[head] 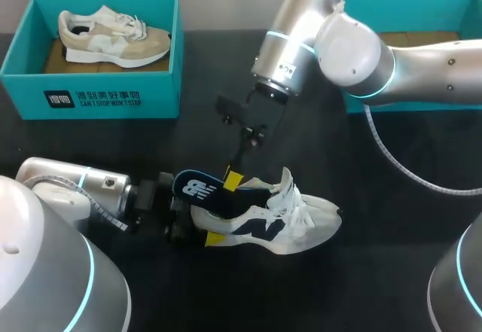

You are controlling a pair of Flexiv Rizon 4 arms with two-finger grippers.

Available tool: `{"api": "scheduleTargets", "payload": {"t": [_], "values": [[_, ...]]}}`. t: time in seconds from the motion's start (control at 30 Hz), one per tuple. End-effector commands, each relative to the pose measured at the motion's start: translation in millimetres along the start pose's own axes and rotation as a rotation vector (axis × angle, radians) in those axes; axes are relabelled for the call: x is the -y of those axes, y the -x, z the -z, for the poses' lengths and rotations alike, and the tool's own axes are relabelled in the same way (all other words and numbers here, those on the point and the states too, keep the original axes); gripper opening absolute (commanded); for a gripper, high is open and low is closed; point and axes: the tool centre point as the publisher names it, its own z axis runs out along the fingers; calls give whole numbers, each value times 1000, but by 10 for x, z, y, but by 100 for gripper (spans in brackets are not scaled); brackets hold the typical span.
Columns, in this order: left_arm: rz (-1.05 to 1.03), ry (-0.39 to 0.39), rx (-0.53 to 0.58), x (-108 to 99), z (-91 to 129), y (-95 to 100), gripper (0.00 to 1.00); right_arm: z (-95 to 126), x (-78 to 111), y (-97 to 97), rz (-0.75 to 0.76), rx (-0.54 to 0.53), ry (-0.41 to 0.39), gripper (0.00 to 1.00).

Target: Take the shoe out of the shoebox, open the shoe tongue, remove and reinsert the insole, then place the shoe into the shoebox

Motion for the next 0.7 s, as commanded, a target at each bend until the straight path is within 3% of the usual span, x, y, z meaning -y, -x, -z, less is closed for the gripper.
{"api": "scheduleTargets", "payload": {"t": [0.03, 0.7], "values": [[0, 3, -3, -17, -21, 16, 0, -53, 30, -49, 0, 12, 17, 47], [0, 3, -3, -17, -21, 16, 0, -233, 66, 38, 4, -13, 76, 42]]}}
